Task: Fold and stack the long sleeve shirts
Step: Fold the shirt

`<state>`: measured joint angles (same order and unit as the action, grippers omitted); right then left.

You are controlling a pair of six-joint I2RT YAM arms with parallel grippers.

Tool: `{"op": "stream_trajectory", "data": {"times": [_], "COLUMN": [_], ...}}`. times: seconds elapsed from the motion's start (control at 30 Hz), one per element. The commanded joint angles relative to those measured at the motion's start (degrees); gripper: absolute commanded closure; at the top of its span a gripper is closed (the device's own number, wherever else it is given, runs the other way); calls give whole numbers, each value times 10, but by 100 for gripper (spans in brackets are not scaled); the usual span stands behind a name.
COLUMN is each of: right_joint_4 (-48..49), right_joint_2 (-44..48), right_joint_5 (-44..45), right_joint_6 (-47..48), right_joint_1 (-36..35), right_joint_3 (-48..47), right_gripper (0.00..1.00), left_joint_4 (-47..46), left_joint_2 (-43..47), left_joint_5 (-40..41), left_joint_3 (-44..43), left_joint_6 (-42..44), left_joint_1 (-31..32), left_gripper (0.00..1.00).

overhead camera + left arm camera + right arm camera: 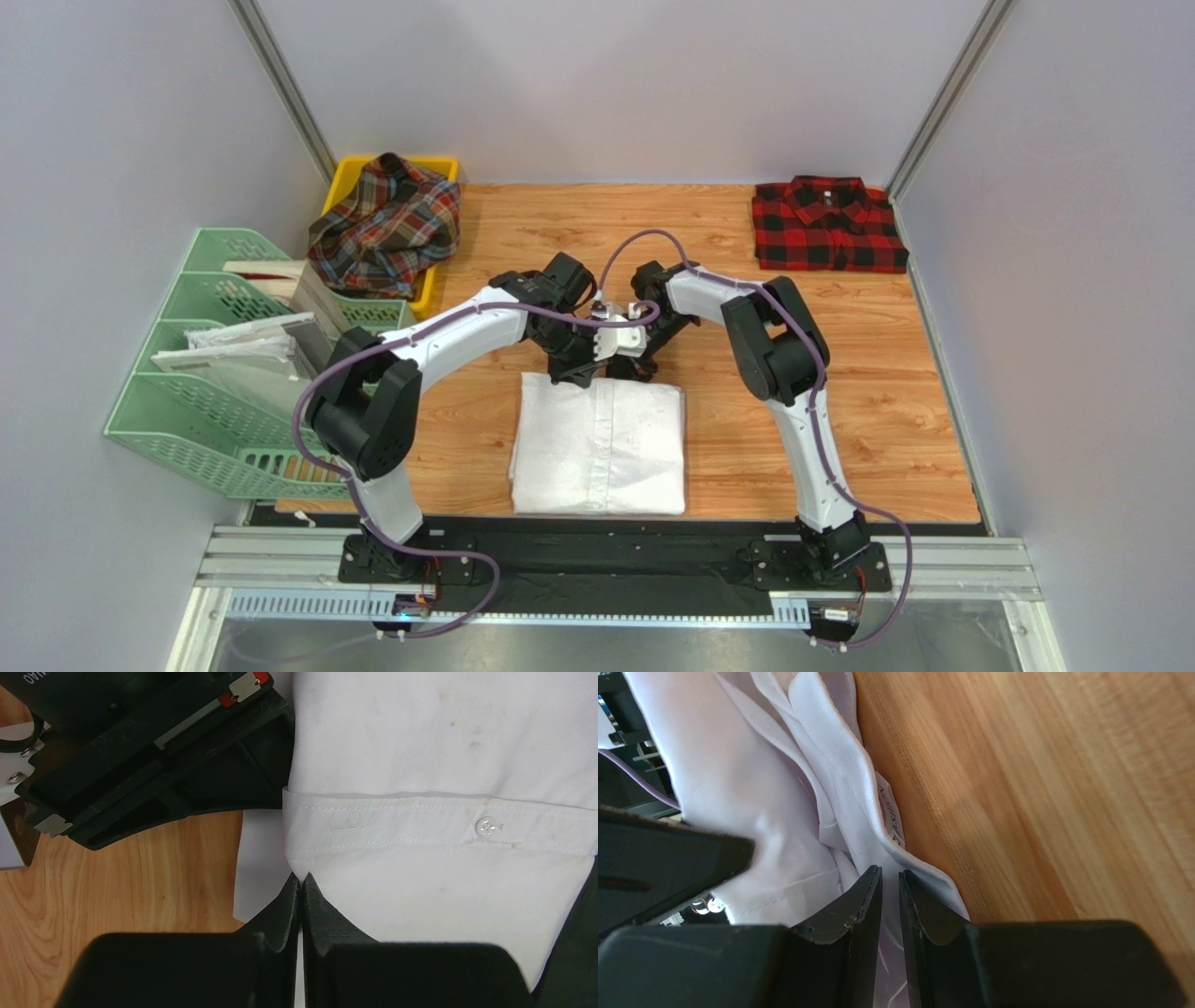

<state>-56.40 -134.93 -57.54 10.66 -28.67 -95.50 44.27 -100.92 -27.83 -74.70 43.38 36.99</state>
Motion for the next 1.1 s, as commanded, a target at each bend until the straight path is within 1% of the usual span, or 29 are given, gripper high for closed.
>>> {"op": "stream_trajectory", "data": {"times": [0.0,0.17,0.3,0.43,0.6,0.7,0.83,1.07], "right_joint_4": [-3,-13,-14,-15,-17,-19,-26,-40], "right_joint_2": [-6,-11,-13,-17,-18,-17,-17,-26], "right_joint_5": [24,22,24,24,23,23,25,66], "right_joint_6": [35,39,42,42,44,45,51,64], "right_joint_1": [4,9,11,10,11,10,8,13], "right_joint_3": [6,-5,-6,-7,-8,-9,-16,-50], "right_gripper": [76,76,76,76,76,77,77,77], "left_joint_4": [-40,-73,-65,-60,-64,-72,-76,-118], "left_joint_2": [-11,-7,12,43,60,54,21,-25], "left_joint_5": [7,3,-24,-38,-53,-52,-37,-10], "left_joint_3": [-19,-10,-10,-10,-9,-12,-16,-21], "left_joint_6": [21,12,7,-2,-5,-5,4,-20], "left_joint_1": [-6,-12,-11,-10,-5,-3,-3,-15], "left_gripper": [100,100,100,100,100,100,100,100]}}
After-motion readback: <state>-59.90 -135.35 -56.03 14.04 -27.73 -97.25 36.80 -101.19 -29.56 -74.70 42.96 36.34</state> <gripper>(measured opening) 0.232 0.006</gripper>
